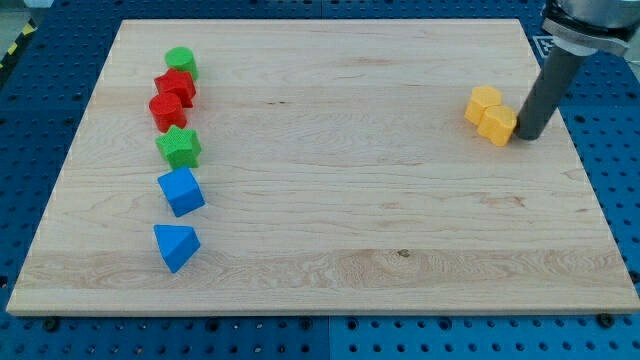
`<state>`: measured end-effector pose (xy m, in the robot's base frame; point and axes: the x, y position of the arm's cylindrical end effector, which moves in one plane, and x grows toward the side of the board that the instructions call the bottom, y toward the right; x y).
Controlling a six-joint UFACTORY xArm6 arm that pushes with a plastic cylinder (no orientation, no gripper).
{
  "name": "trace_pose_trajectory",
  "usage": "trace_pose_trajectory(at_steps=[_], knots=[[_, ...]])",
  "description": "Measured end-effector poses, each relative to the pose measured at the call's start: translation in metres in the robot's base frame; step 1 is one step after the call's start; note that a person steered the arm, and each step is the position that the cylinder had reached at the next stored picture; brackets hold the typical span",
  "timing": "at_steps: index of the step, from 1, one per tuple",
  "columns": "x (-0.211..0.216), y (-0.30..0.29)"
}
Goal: Push the yellow hexagon towards top left
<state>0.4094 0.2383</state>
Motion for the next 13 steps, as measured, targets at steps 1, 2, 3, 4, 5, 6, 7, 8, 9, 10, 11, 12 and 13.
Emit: trace_pose_trajectory(at_steps=[1,2,3,4,5,6,7,8,9,10,11,12,13], knots=[[-0.01,-0.015],[-0.023,-0.032],[-0.04,-0.035],[-0.042,-0.031],[-0.043,-0.031],[-0.055,-0.031],[-0.059,-0.032],[-0.059,-0.049],[-0.066,-0.073],[-0.079,-0.091],[-0.086,-0.107],[-0.091,-0.126],[-0.094,-0.149]])
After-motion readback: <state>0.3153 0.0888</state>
